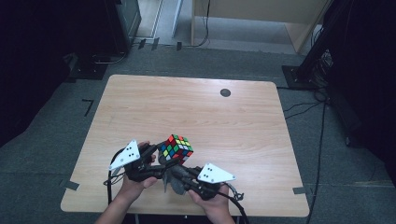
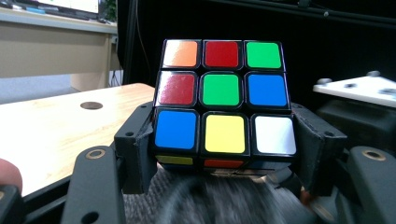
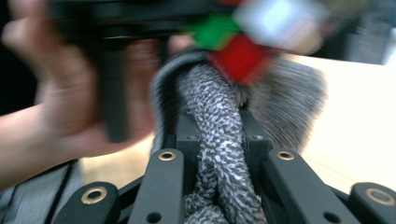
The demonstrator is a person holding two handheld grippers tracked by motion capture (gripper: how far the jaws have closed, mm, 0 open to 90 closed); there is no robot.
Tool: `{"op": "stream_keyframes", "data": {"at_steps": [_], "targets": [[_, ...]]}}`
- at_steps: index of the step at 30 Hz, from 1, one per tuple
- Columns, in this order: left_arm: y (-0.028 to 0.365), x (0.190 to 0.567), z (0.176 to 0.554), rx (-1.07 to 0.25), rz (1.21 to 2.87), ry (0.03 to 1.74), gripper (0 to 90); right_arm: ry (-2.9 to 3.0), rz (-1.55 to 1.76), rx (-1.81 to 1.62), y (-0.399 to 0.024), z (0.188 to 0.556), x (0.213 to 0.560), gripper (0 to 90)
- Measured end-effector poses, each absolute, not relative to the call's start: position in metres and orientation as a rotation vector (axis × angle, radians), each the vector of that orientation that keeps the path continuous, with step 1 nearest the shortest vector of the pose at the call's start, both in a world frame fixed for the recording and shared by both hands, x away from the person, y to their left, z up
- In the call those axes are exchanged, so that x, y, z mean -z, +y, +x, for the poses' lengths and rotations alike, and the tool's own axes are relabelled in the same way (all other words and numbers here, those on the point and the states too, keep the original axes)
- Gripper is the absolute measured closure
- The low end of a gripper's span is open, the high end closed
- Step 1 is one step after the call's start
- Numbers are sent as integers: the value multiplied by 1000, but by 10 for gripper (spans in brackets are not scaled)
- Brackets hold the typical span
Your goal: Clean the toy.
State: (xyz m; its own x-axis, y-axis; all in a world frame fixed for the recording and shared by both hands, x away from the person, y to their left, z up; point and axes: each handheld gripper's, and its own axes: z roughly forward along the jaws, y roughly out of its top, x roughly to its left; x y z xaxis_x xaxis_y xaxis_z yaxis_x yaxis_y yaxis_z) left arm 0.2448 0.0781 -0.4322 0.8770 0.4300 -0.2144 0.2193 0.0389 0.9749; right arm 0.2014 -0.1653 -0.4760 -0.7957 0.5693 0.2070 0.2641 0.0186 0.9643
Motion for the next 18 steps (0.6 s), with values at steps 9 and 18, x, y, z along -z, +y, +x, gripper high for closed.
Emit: {"op": "stream_keyframes", "data": {"at_steps": [9,18], "targets": [[80,432,246,-161,1532,539,343,2032,941,-1800,-178,207,482,755],[79,432,246,-169,1545,528,343,2040,926,-1831,-179,209,477,756]]}}
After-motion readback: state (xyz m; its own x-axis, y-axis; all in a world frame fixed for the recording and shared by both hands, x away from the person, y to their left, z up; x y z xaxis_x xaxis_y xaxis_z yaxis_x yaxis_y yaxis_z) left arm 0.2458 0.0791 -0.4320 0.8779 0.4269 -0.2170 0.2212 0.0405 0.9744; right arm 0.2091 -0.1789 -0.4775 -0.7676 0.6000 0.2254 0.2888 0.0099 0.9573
